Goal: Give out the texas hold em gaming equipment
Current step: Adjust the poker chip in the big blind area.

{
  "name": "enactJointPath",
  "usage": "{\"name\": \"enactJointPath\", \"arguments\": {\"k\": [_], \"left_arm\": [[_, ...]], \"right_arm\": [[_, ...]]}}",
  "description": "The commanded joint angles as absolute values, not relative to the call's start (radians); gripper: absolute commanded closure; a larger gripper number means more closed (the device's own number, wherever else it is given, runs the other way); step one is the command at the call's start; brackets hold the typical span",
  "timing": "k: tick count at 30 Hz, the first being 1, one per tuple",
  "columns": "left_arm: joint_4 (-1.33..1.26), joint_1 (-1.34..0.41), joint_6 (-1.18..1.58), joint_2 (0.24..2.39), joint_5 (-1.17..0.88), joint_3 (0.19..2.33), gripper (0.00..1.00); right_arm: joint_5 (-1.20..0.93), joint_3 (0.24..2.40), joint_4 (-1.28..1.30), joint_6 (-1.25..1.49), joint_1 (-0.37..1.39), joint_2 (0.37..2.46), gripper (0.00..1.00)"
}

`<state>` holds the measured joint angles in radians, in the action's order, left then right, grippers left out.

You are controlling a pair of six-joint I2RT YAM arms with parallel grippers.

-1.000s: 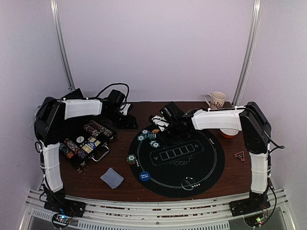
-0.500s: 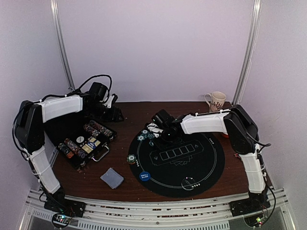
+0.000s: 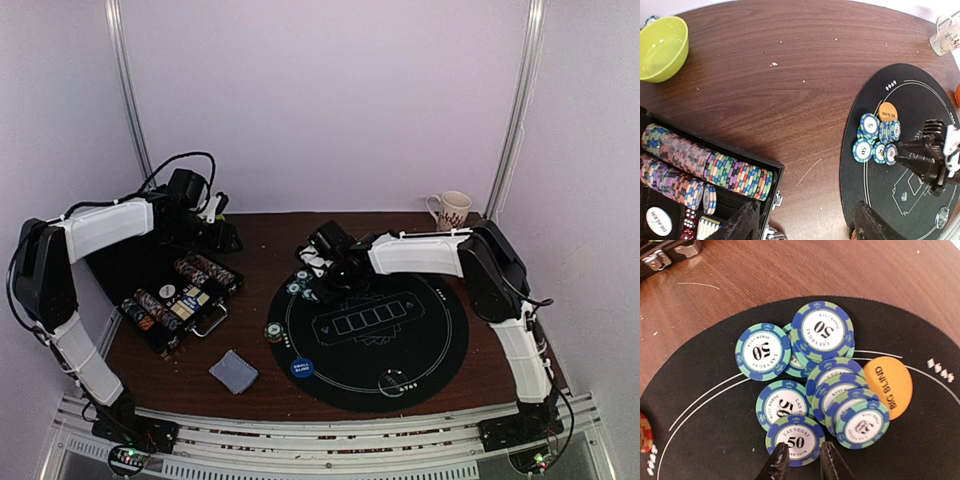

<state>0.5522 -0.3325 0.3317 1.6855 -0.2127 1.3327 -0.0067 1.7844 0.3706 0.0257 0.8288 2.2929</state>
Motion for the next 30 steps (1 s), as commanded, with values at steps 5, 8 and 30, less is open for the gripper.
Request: {"name": "enactJointPath", "arguments": {"k": [5, 8, 30], "left_arm": [[0.597, -0.328, 0.255, 1.549, -0.168, 1.304, 0.32], [0.637, -0.33, 0.235, 1.512, -0.182, 1.307, 0.32], [0.591, -0.562, -0.721, 1.106, -0.61, 1.116, 0.02]], "right_arm": [[-0.016, 1.715, 0.363, -0.057, 0.82, 1.987, 0.57], [-0.004, 1.664, 0.353, -0.081, 0.815, 1.888, 0.34], [-0.082, 1.138, 0.223, -0.007, 0.689, 1.307, 0.0]]}}
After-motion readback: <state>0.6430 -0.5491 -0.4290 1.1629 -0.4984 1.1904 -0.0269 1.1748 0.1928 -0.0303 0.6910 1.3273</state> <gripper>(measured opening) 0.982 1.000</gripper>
